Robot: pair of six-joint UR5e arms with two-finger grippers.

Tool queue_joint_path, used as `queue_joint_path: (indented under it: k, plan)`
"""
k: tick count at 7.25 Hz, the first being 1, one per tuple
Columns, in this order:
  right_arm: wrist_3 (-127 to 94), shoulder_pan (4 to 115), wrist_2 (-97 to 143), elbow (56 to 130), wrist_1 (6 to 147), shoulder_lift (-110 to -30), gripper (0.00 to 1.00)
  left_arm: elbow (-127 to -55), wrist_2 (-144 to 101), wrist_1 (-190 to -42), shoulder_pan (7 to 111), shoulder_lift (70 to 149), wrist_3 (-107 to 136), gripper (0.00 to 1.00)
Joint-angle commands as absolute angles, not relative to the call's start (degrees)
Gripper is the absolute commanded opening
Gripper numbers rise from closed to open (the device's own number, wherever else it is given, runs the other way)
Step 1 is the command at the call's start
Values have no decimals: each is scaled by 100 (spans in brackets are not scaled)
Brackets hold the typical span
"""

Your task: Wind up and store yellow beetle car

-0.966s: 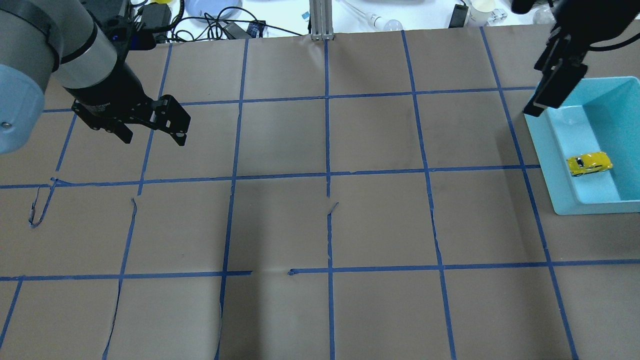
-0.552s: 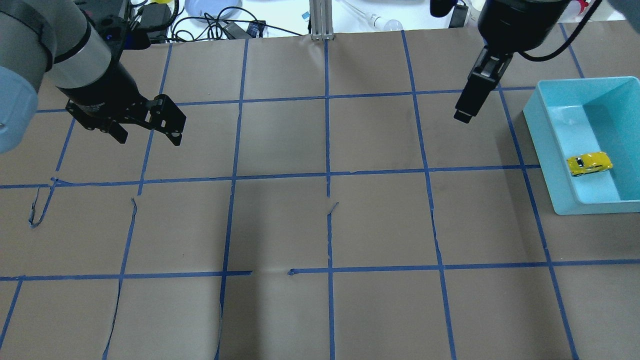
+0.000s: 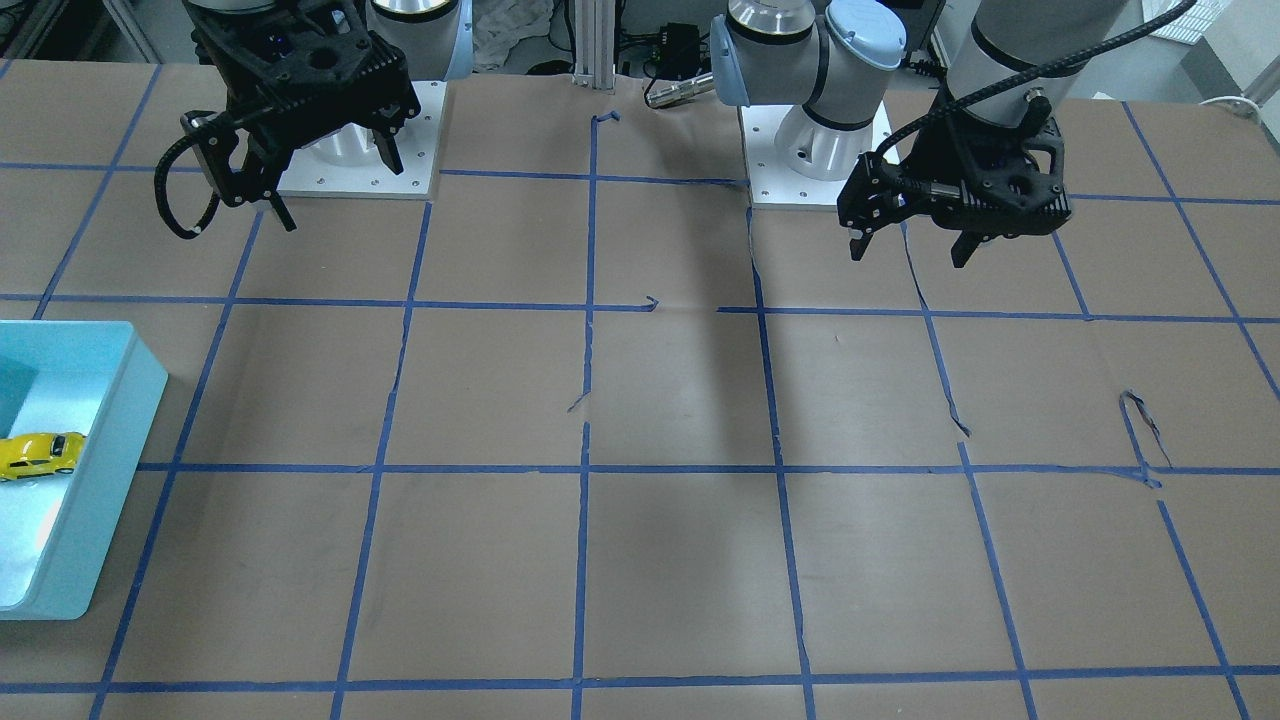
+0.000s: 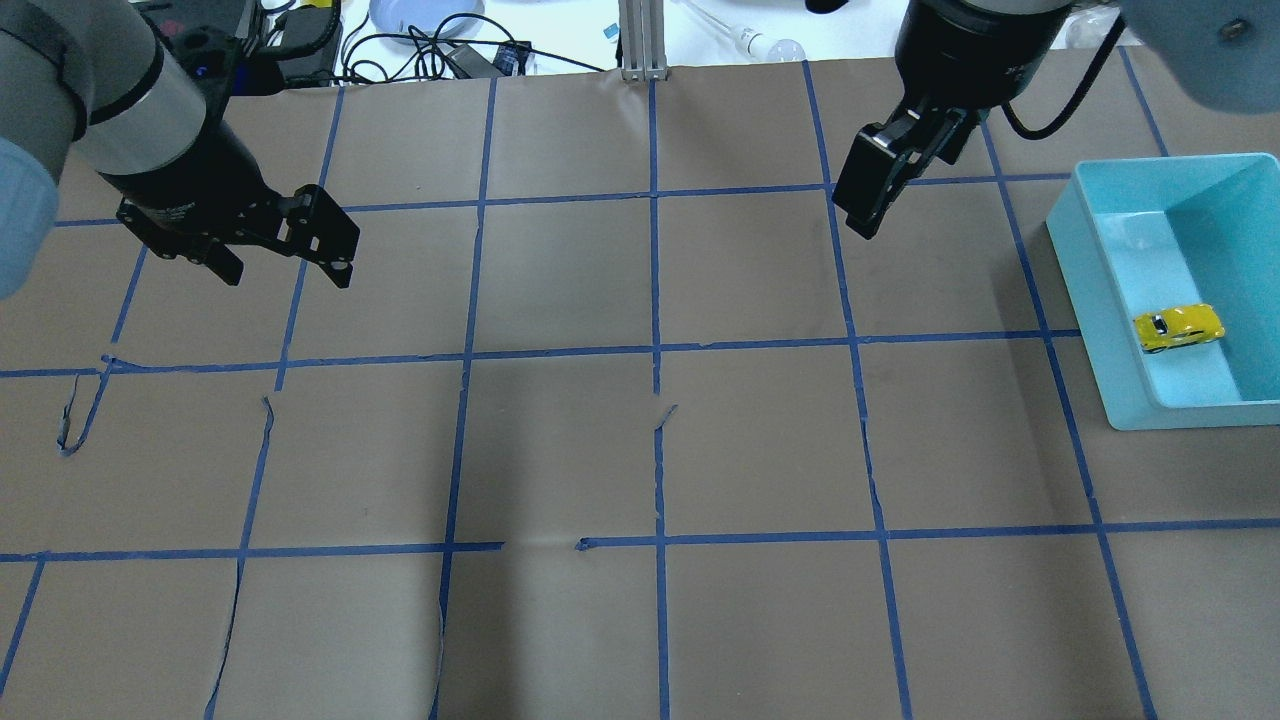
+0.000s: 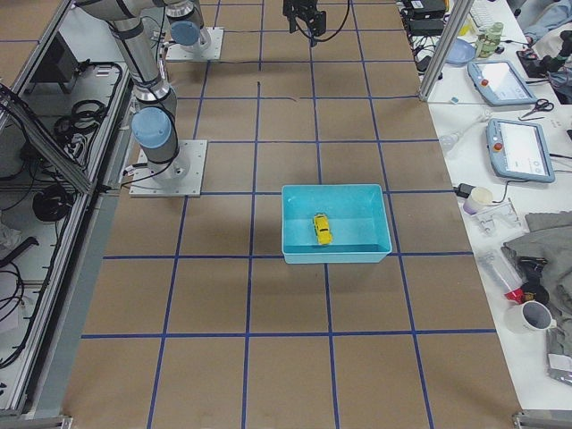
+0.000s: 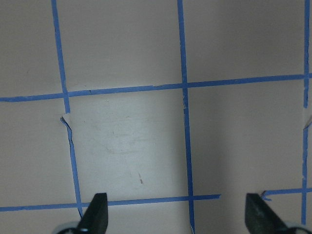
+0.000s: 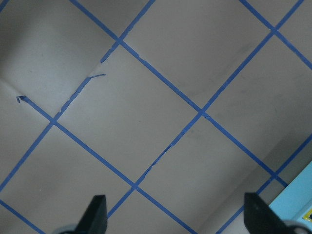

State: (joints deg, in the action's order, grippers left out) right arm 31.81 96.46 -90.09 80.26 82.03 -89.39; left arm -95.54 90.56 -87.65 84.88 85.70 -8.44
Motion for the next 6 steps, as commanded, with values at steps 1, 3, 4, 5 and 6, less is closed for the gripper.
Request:
queue_joint_path:
  k: [1,3,4,5,6]
  plan:
    - [2158,9650,-9009,8007,8191,-8991,100,-9554,9053,-8771,8473,8569,-844,100]
    - [526,9650,-8921,7998,8165,-9017,100,-9554,9053,-8771,8473,8561,-844,100]
    - [144,9650,-8921,8024,8148,-9113,100,-9554,9053,-8771,8473,8561,-844,100]
    - [-521,9650,-8921,8051,8139,-9201,100,-9554,9035,-8763,8473,8569,-844,100]
    - [-632,9650,-8938,8068,8147,-9202,100,-9554,9061,-8789,8464,8569,-844,100]
